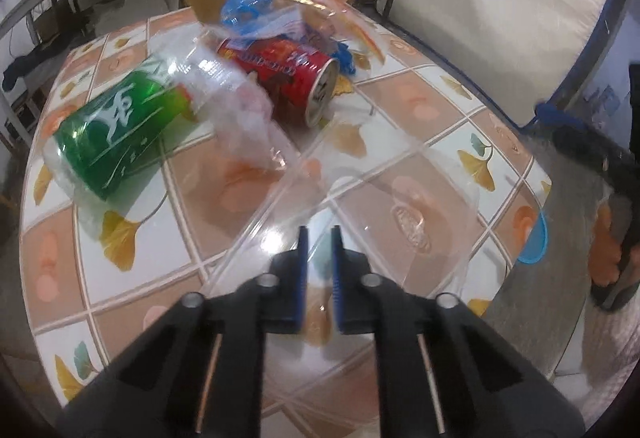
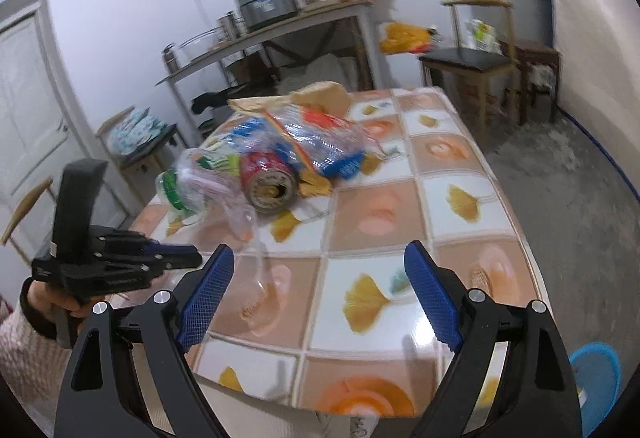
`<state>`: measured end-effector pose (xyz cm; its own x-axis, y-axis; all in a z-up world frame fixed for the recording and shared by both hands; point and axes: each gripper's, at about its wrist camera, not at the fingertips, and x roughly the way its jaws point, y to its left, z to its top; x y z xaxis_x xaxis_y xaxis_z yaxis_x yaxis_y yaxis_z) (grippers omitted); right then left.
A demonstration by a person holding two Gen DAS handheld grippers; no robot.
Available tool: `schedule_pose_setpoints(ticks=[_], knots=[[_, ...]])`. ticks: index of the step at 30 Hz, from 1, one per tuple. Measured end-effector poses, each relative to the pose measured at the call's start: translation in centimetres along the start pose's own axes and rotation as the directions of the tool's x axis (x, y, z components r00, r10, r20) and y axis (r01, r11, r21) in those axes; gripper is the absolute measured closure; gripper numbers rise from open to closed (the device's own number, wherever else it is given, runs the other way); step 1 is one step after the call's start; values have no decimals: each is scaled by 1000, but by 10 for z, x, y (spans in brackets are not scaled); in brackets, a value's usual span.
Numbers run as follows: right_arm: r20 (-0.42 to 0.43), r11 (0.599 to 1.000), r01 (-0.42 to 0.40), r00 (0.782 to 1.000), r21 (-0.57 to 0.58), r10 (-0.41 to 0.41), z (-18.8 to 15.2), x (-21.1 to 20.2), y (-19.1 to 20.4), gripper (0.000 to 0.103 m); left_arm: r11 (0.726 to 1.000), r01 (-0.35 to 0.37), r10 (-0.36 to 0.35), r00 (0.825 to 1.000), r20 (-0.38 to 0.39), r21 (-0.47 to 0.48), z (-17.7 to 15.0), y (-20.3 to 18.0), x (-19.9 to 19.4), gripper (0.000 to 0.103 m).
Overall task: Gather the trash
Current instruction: 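Grasp the clear snack bag with red stripe using the right tool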
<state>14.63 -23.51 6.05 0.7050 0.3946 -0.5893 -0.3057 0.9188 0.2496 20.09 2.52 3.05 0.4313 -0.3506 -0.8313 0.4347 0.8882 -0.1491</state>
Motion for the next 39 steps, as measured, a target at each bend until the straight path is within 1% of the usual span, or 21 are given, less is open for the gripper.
schedule_pose_setpoints(ticks=[2,5,8,9,12,14,15,16,18,21,22,23,25,26,27,28,29,33,35,39], knots=[[0,998,-19,1000,-66,19,16,11,11,18,999,13,-12,1000,13,-35,-7,9,-4,102],[-22,984,-12,1000,-178,8,36,32,25,18,995,31,-26,999,48,-90,-19,21,-15,103],[-27,952,30,999,-304,-41,48,55,38,19,989,47,-35,996,85,-140,-32,32,-28,103],[-29,932,53,997,-359,-68,52,66,43,19,987,56,-42,994,98,-150,-33,35,-31,103],[-32,888,98,992,-450,-125,58,86,50,24,984,87,-61,984,166,-156,-40,42,-47,103],[-36,852,131,984,-507,-173,63,101,52,27,985,92,-62,978,199,-144,-39,44,-53,90],[-39,838,140,981,-528,-189,64,107,53,28,986,84,-52,976,213,-143,-38,46,-56,74],[-47,822,146,977,-551,-206,65,114,53,29,986,81,-47,973,224,-144,-37,47,-58,62],[-59,787,156,970,-597,-237,66,128,55,32,987,83,-49,971,232,-136,-33,49,-57,59],[-66,751,170,960,-638,-273,64,143,58,36,989,76,-46,973,225,-126,-28,53,-51,49],[-72,742,179,954,-646,-292,63,150,57,42,990,74,-46,974,220,-122,-27,54,-49,49],[-80,740,186,948,-646,-309,62,155,56,53,990,74,-47,975,218,-119,-27,55,-48,48],[-80,740,209,939,-640,-334,60,158,52,64,991,71,-46,977,209,-113,-26,56,-45,47],[-77,742,216,937,-635,-340,59,157,51,74,991,70,-46,978,204,-111,-25,56,-43,46],[-72,742,225,936,-632,-345,58,156,51,79,992,68,-46,979,197,-109,-25,56,-40,46],[-60,741,243,932,-625,-356,57,151,50,88,992,66,-45,981,189,-106,-24,56,-38,46],[-49,743,256,931,-619,-362,55,147,49,92,993,64,-44,982,183,-103,-23,56,-36,46],[-8,759,299,928,-578,-372,49,117,46,96,994,62,-48,986,159,-87,-20,55,-30,46],[3,779,311,929,-545,-369,44,96,43,97,995,60,-48,988,148,-77,-18,53,-27,46],[17,838,319,937,-442,-348,31,55,33,97,997,54,-47,992,113,-60,-13,49,-16,46]])
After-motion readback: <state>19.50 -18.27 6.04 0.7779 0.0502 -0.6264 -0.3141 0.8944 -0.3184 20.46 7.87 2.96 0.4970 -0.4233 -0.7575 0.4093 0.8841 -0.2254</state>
